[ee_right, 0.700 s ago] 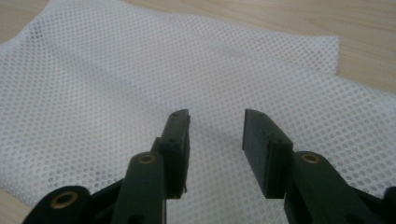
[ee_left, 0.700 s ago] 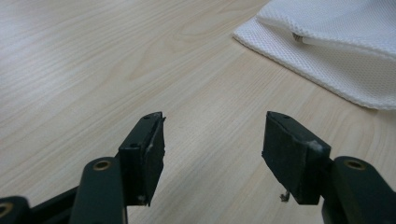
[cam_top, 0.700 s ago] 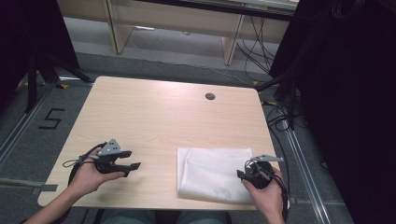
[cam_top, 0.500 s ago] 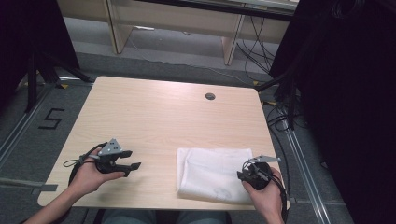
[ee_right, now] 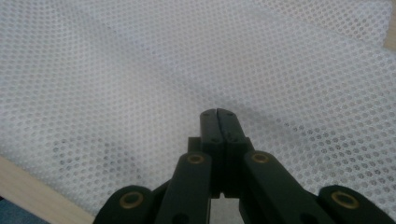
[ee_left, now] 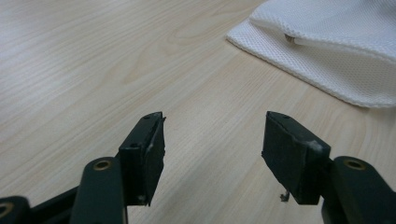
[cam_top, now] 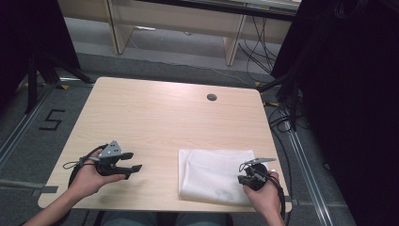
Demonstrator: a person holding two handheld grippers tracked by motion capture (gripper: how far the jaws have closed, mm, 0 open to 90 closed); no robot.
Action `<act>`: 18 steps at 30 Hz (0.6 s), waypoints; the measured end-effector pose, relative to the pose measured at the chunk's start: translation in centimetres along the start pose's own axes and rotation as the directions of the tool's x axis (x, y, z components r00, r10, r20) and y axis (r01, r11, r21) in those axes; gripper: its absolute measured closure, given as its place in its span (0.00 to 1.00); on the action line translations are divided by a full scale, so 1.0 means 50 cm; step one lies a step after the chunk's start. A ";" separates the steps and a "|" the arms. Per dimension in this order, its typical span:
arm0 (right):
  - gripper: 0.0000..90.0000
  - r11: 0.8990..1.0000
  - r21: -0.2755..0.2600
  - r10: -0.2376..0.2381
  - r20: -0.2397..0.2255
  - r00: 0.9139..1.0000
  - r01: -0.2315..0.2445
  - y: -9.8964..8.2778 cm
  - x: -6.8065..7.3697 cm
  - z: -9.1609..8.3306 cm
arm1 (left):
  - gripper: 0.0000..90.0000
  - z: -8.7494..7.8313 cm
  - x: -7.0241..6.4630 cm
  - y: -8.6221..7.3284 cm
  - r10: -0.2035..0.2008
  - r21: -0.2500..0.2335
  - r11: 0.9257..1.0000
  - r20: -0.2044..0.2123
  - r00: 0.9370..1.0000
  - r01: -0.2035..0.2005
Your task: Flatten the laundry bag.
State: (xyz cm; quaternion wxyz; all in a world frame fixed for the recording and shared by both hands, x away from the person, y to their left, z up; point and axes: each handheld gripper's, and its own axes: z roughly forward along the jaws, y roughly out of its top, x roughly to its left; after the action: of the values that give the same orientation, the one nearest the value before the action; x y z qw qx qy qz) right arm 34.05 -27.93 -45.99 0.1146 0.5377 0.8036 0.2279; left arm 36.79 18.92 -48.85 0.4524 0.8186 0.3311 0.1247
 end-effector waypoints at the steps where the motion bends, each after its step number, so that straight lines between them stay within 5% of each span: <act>1: 1.00 1.000 -0.016 -0.022 0.012 1.000 0.022 0.003 -0.007 0.008 | 0.43 0.000 0.000 0.000 0.002 0.001 1.000 0.000 1.000 -0.002; 8: 1.00 1.000 0.005 -0.014 0.026 1.000 0.014 0.025 -0.016 0.043 | 0.43 0.006 0.002 0.000 0.006 0.012 1.000 -0.007 1.000 -0.006; 10: 1.00 0.998 0.061 0.005 0.021 1.000 -0.006 0.028 -0.004 0.059 | 0.43 0.007 0.003 -0.001 0.006 0.012 1.000 0.002 1.000 -0.006; 16: 1.00 0.997 0.074 -0.027 0.033 0.999 0.025 0.031 0.011 0.068 | 0.43 0.007 0.004 -0.003 0.014 0.024 1.000 -0.005 1.000 -0.013; 17: 1.00 0.997 0.077 -0.033 0.042 0.999 0.030 0.035 0.019 0.070 | 0.43 0.009 0.000 -0.004 -0.014 0.014 1.000 0.001 1.000 0.014; 18: 1.00 0.996 0.087 -0.031 0.052 0.998 0.027 0.038 0.026 0.072 | 0.43 0.008 0.000 -0.003 0.008 0.012 1.000 -0.001 1.000 -0.008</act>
State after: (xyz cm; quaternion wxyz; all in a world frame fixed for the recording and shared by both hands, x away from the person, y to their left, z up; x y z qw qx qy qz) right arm 36.64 -25.28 -48.09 0.1159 0.5363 0.8171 0.1772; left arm 36.92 18.69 -49.21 0.4468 0.8226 0.3286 0.1251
